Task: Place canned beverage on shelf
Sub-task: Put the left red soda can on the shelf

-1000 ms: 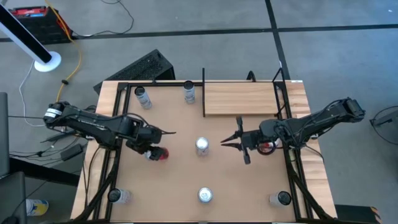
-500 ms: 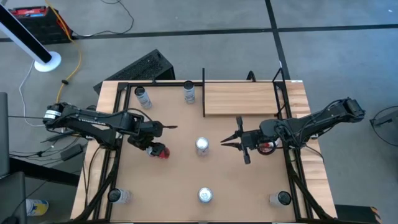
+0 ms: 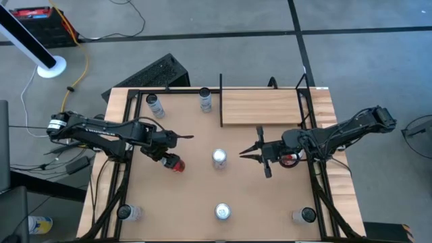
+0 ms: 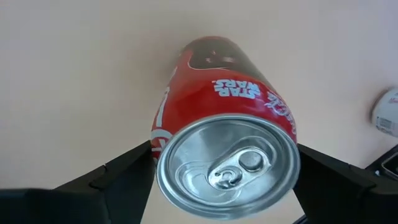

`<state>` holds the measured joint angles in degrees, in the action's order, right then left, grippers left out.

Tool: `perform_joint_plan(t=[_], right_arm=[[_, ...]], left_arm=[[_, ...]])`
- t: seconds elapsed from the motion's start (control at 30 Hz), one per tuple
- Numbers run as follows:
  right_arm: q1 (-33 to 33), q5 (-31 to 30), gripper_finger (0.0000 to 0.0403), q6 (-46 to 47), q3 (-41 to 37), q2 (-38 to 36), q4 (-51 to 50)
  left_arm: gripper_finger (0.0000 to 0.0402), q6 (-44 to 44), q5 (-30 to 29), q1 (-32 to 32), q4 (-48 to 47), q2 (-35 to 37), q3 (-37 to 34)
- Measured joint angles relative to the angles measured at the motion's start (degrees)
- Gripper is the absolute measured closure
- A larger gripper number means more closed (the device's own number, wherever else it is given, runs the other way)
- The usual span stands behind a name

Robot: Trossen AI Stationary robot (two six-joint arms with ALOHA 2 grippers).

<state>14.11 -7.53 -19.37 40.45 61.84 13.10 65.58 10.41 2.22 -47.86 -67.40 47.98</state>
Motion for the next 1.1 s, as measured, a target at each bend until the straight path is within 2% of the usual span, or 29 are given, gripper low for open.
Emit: perform_joint_plan(t=[0.3,0.47,0.73,1.1], right_arm=[[-0.9,0.0,0.0339,-2.1,0.0,0.0,0.4],[-1.3,0.0,0.0339,-1.7,0.0,0.0,0.7],[-1.2,0.0,0.0339,-1.5,0.0,0.0,0.7],[-0.6,0.0,0.0339,-0.1,0.0,0.0,0.6]], left_arm=[[0.0026,1.8,2.6,0.0,3.8,0.0,0.0],[0.0024,2.5,2.6,0.0,6.3,0.0,0.0],[0.0024,3.1,2.6,0.0,4.7,0.0,0.0],[0.0024,0.7,-0.2,0.0,5.4,0.0,0.0]])
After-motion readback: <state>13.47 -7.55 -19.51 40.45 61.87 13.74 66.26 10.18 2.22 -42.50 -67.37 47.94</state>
